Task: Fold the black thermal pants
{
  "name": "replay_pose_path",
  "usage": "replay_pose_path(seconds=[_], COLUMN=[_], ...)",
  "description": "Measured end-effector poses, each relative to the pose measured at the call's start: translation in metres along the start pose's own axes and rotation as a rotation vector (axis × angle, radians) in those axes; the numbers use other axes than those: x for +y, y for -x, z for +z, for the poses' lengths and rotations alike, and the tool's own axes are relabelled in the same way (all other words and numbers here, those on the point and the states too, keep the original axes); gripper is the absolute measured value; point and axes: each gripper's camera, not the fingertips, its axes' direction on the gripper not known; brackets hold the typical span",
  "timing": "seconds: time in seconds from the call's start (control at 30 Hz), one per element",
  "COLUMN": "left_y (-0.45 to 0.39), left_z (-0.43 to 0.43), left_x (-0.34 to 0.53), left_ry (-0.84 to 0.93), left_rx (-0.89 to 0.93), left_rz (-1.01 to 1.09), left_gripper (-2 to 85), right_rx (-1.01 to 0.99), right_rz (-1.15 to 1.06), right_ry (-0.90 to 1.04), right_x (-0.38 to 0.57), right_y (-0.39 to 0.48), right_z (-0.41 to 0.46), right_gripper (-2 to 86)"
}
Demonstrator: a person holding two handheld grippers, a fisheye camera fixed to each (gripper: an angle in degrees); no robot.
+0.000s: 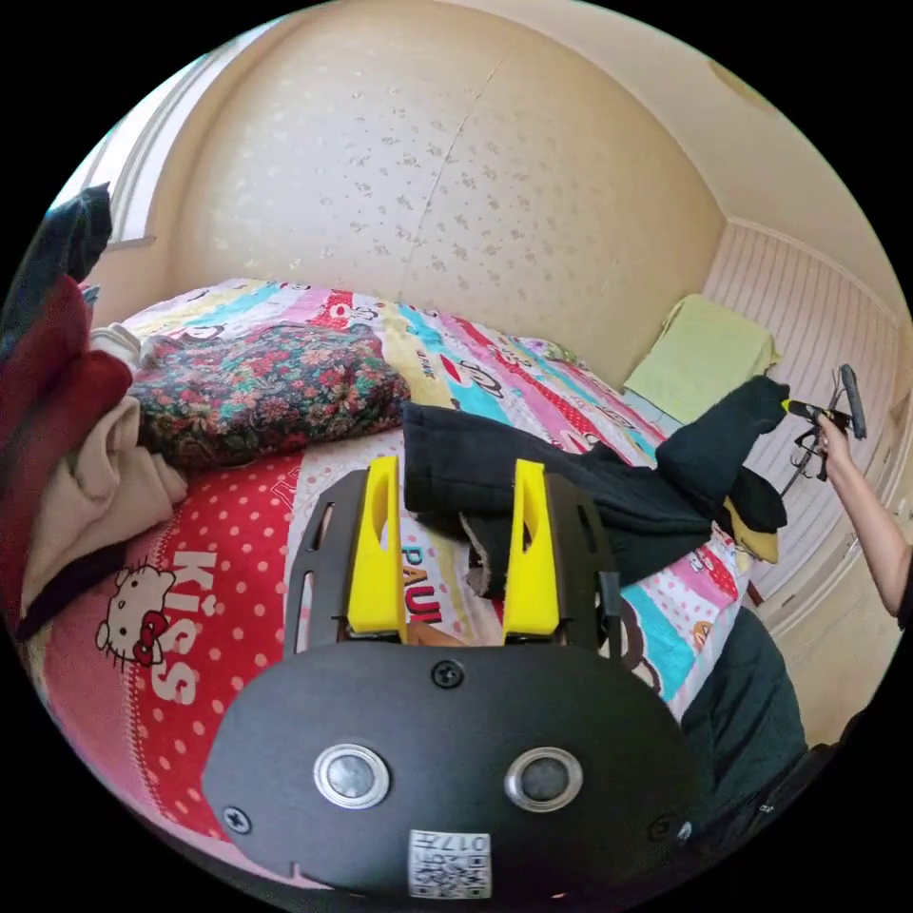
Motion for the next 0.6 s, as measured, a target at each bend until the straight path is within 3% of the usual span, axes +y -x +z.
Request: replay_pose_path(seconds=[0.07, 0.23, 0.3, 0.47, 0.6], left_y=[0.005, 0.037, 0.05, 0.055, 0.024], left_z=[-0.006, 0.024, 0.024, -0.029, -0.145], left_x=[0.007, 0.015, 0.026, 0.042, 0.053], left_ry=[-0.039, 0.132, 0.115, -0.125, -0.45], left_rx=[-0.014, 0.286, 0.293, 0.542, 0.743], left_rz=[-0.054, -0.212, -0.31, -0.276, -0.05], left_gripper=[16.9, 12.9, 10.3, 4.3, 3.9], right_rx=[-0.065, -0.037, -0.011, -0.017, -0.157], right_rz=[0.023, -0.049, -0.116, -0.157, -0.176], right_ry=[-0.092, -0.099, -0.078, -0.082, -0.095], right_x=[0.041, 0.112, 0.132, 0.175, 0.185], right_y=[-0.026, -0.029, -0.024, -0.029, -0.054], right_z=[-0.024, -0.041, -0.041, -0.046, -0.049], right_gripper=[1.7, 0.6, 0.5, 0.3, 0.4])
